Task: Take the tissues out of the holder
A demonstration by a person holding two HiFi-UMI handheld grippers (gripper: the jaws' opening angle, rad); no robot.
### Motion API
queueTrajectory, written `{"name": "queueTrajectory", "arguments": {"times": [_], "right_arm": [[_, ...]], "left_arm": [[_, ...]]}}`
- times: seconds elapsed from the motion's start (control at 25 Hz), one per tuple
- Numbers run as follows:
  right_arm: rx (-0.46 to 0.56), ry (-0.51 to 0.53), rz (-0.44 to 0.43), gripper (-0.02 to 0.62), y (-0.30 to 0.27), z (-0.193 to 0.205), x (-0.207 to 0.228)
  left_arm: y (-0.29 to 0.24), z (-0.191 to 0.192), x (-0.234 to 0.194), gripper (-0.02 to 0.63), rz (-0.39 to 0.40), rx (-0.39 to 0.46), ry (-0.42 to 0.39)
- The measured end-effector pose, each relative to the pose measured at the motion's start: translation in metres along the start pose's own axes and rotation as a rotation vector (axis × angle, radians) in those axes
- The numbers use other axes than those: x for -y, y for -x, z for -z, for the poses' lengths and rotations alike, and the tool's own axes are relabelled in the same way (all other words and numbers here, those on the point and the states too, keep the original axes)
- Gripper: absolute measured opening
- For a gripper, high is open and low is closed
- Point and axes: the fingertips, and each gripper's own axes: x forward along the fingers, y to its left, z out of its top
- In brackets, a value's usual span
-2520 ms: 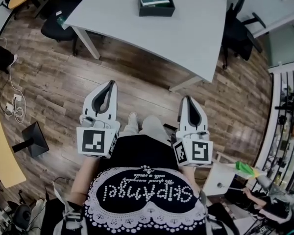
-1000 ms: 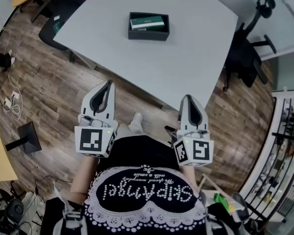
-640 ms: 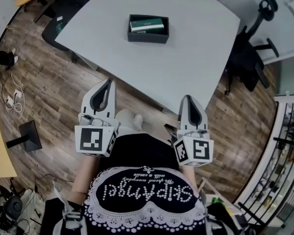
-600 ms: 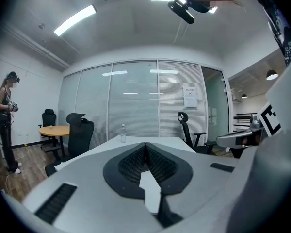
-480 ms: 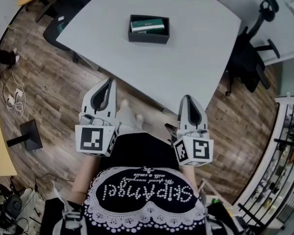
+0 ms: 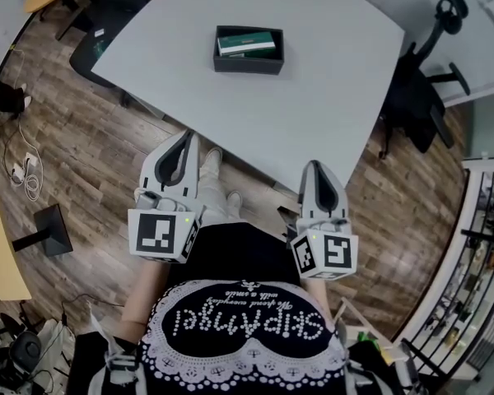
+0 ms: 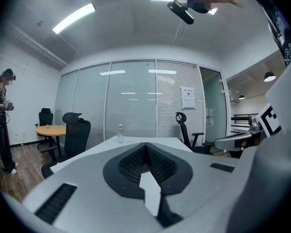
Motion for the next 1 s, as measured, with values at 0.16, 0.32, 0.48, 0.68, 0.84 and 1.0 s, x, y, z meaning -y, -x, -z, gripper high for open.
{"name": "queueTrajectory", "arguments": {"times": [0.16, 0.32, 0.48, 0.68, 0.84, 1.0], "right_arm": [[-0.01, 0.001, 0.005, 0.035, -0.016, 0.001, -0.004], [-0.017, 0.001, 0.005, 0.034, -0.037, -0.002, -0.011], [-0.026, 0.0, 0.019, 0.035, -0.065, -0.004, -0.016], [-0.022, -0.001, 0.055, 0.034, -0.105, -0.019, -0.024], [-0.004, 0.002, 0.098, 0.034, -0.132, -0.036, -0.027], [-0.004, -0.003, 0.157, 0.034, -0.15, -0.043, -0.027]], "left_arm": [[-0.01, 0.004, -0.011, 0.023, 0.006, -0.016, 0.009], [-0.024, 0.005, -0.025, 0.023, 0.022, -0.02, 0.009], [-0.046, 0.004, -0.044, 0.023, 0.053, -0.017, 0.009], [-0.083, -0.007, -0.078, 0.023, 0.078, -0.026, 0.011], [-0.112, -0.015, -0.096, 0.023, 0.133, -0.022, 0.013], [-0.14, -0.021, -0.112, 0.023, 0.177, -0.023, 0.011]]}}
